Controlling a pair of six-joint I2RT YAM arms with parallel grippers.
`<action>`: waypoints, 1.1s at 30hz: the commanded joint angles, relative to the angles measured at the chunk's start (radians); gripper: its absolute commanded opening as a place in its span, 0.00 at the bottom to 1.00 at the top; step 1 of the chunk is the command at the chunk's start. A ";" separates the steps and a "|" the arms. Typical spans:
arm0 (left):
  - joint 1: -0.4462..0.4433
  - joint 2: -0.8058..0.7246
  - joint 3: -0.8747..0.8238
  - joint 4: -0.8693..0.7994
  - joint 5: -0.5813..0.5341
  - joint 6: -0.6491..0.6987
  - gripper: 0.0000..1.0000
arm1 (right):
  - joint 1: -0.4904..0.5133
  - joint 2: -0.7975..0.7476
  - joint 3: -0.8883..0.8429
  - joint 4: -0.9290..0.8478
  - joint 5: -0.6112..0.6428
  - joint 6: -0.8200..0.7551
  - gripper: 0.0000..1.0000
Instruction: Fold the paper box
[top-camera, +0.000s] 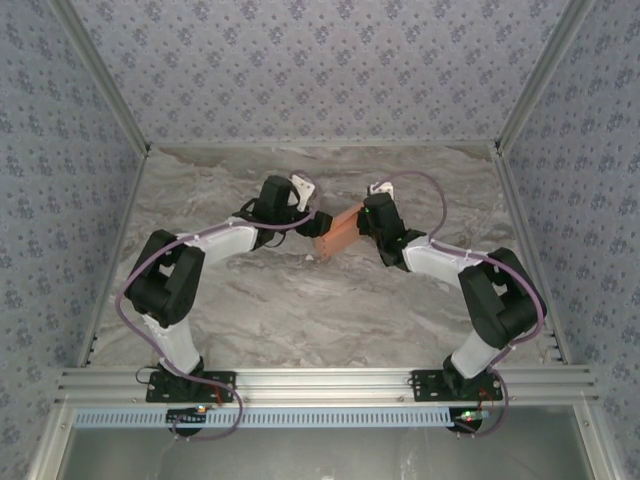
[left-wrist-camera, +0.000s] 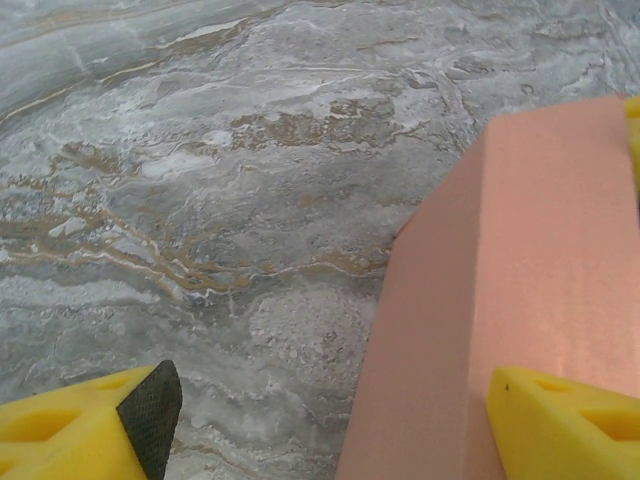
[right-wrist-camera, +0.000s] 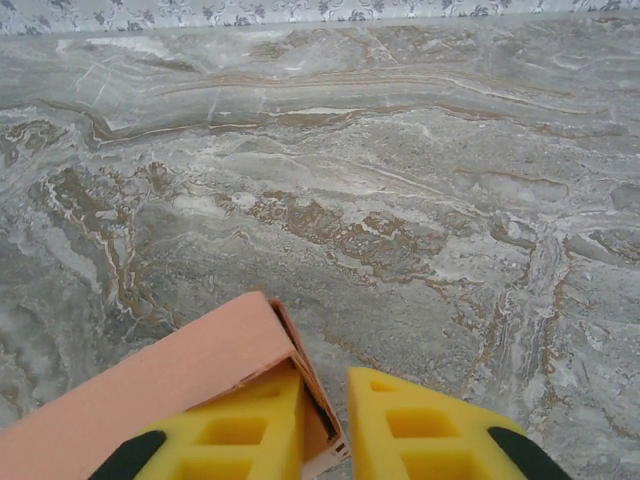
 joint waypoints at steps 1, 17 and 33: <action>-0.015 0.000 -0.021 -0.073 -0.052 0.085 0.82 | 0.005 0.005 -0.011 -0.048 -0.066 -0.063 0.28; -0.028 0.009 -0.020 -0.117 -0.066 0.113 0.82 | -0.223 -0.172 -0.109 -0.094 -0.533 -0.277 0.49; -0.051 0.001 -0.041 -0.123 -0.080 0.149 0.81 | -0.332 -0.135 0.165 -0.248 -0.968 0.014 0.45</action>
